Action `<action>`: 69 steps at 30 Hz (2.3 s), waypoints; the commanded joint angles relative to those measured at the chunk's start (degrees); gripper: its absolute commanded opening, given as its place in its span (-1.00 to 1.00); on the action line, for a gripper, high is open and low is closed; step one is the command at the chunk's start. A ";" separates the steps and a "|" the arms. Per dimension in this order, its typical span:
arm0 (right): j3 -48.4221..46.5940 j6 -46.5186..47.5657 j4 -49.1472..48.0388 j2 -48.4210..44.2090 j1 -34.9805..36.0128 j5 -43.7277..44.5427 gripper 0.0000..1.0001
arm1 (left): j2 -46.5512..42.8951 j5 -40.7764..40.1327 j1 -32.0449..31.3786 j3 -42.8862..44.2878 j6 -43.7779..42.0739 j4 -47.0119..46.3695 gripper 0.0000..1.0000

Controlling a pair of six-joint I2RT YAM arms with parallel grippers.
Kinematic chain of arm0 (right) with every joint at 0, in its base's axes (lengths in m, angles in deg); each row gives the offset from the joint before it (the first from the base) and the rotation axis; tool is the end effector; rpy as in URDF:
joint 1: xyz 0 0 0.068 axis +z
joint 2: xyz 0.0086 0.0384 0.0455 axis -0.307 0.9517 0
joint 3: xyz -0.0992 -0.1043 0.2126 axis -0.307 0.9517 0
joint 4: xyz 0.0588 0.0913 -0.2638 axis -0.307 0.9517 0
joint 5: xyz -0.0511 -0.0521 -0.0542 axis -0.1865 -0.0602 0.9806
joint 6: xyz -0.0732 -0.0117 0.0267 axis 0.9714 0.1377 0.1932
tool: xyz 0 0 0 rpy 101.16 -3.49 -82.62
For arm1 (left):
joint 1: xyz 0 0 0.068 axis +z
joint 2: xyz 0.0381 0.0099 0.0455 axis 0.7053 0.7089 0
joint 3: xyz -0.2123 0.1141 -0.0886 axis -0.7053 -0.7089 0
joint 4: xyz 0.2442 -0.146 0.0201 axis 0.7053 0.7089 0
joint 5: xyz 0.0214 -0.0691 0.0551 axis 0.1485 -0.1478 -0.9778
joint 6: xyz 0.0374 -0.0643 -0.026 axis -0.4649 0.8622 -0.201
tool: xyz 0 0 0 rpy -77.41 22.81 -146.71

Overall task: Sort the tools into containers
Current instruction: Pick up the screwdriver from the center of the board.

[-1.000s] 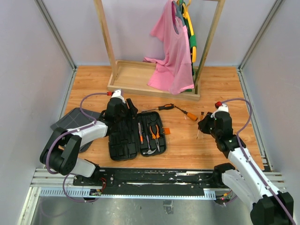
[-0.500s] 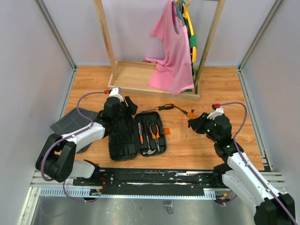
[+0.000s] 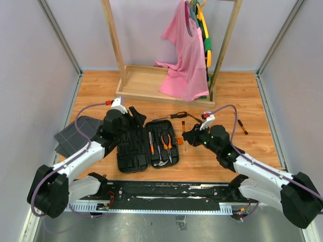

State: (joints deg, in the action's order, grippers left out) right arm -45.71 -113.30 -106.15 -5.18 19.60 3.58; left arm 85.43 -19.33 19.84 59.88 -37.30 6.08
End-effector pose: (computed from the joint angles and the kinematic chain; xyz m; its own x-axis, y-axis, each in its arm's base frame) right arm 0.2105 0.1705 0.1840 -0.4712 0.2419 -0.8482 -0.5249 0.6959 0.4900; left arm 0.2773 -0.1258 0.1884 -0.4604 -0.3832 -0.8008 0.1543 0.8538 -0.4973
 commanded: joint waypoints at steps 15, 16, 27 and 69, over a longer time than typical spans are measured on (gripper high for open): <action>-19.21 -23.01 -34.67 35.33 11.17 -9.81 -0.99 | -16.83 12.22 -0.72 -2.33 6.06 3.40 0.41; -19.89 -24.87 -36.72 36.92 11.16 -10.66 -0.99 | -16.93 12.52 -0.80 -2.23 6.14 3.44 0.41; -20.93 -31.92 -48.27 43.84 11.89 -14.09 -0.98 | -15.26 14.24 -1.51 -1.10 6.47 5.44 0.31; -17.29 -8.60 -25.78 31.51 13.22 -8.90 0.19 | -13.29 -3.54 -2.51 7.45 -0.37 25.81 -0.99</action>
State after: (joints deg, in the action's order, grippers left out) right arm -64.24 -131.51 -141.73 30.64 31.68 -8.40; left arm 71.79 -16.73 17.61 64.75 -35.59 26.45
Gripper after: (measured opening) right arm 0.588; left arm 0.063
